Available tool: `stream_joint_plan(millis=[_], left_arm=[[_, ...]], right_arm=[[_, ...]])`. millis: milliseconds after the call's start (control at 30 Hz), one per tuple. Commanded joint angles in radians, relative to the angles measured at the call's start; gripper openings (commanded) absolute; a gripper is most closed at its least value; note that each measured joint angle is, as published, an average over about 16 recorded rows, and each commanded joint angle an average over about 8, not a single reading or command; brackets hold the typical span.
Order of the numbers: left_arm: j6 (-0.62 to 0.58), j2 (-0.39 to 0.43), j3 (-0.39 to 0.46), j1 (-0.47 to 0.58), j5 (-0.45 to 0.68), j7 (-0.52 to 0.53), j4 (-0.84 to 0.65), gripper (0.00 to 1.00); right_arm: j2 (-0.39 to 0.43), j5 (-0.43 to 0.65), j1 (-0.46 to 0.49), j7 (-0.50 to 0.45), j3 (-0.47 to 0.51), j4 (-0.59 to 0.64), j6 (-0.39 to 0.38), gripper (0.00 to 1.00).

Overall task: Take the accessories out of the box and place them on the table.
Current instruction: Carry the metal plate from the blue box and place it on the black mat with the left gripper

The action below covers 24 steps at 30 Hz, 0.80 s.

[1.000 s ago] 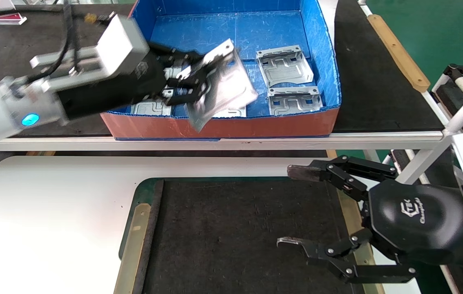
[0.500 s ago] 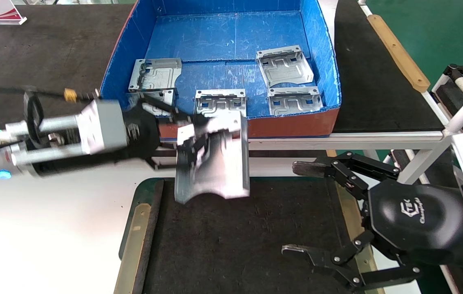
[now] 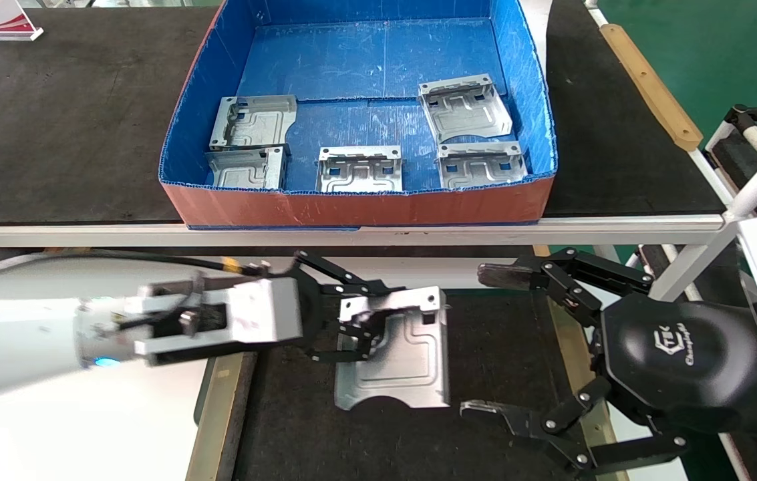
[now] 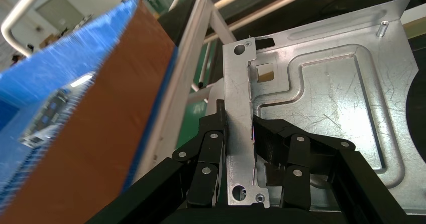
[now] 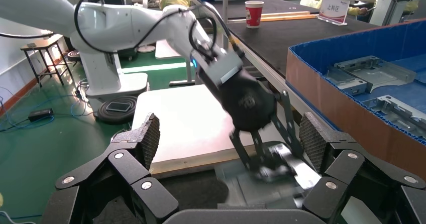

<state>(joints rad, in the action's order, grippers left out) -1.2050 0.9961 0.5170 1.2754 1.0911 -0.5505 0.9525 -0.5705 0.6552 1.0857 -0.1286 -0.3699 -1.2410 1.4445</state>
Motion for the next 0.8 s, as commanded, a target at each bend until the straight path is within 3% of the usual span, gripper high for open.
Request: stream_joint_plan(millis=[33, 300, 533, 800], left_arm=[[0.039, 0.018, 0.007, -0.027, 0.012, 0.004, 0.016, 0.0], [0.17, 0.149, 0.046, -0.083, 0.088, -0.082, -0.022, 0.0], [0.275, 0.296, 0.066, -0.077, 0.132, -0.206, -0.162, 0.0], [0.391, 0.376, 0.155, -0.043, 0.071, -0.301, -0.28, 0.0]], right_arm=[[0.0, 0.0, 0.0, 0.0, 0.0, 0.0, 0.0, 1.0], [0.0, 0.0, 0.0, 0.0, 0.0, 0.0, 0.0, 1.0], [0.0, 0.0, 0.0, 0.0, 0.0, 0.0, 0.0, 1.0], [0.0, 0.0, 0.0, 0.0, 0.0, 0.0, 0.0, 1.0]])
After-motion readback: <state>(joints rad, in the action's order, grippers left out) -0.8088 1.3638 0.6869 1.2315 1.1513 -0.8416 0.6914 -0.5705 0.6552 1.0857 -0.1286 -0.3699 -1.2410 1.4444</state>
